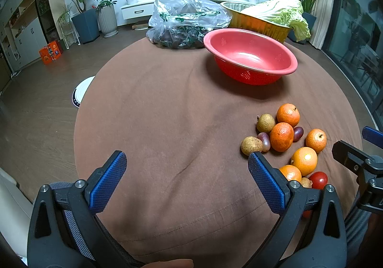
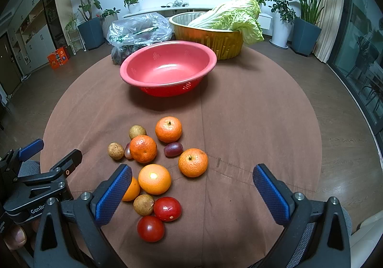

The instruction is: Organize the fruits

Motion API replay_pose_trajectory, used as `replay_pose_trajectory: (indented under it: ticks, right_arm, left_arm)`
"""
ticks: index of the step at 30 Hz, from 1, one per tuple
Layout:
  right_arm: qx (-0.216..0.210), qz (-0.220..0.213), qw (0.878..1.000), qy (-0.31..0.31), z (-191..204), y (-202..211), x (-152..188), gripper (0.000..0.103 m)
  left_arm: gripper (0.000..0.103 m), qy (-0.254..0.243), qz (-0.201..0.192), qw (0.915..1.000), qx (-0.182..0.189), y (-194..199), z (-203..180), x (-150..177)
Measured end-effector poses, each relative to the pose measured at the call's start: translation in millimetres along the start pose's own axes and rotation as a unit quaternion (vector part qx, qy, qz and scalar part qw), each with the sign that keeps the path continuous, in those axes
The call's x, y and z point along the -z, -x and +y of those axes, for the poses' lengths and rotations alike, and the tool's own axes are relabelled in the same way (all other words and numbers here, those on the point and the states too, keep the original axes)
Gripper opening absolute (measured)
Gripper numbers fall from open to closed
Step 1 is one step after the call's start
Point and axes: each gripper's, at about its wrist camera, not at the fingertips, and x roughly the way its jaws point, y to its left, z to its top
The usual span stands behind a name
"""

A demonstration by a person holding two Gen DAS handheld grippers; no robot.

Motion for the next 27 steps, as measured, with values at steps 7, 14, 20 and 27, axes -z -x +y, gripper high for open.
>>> replay_pose_trajectory:
  ticks: [7,14,20,27]
  right_arm:
    - [0.000,0.000,1.000,0.000,0.0,0.1,0.3,0.103]
    - [0.000,0.000,1.000,0.000,0.0,0.3,0.5,0.103]
    - [0.000,0.000,1.000,0.000,0.0,0.4,0.6,0.103]
    - [-0.001,0.000,1.000,0.000,-0.1,0.5,0.5,0.103]
  left_arm:
    - [0.103,0.000,0.000,1.0000,0.000,-0.5,-0.2,-0.4]
    - [0.103,0.001,0.000,1.0000,0.001,-0.4,-2.0,-0.2]
    - [0.103,0.001,0.001,1.0000,0.001,-0.5,-2.3,-0.1]
    - [0.103,0.001,0.001,1.0000,0.001,-0.3,-2.8,0.2]
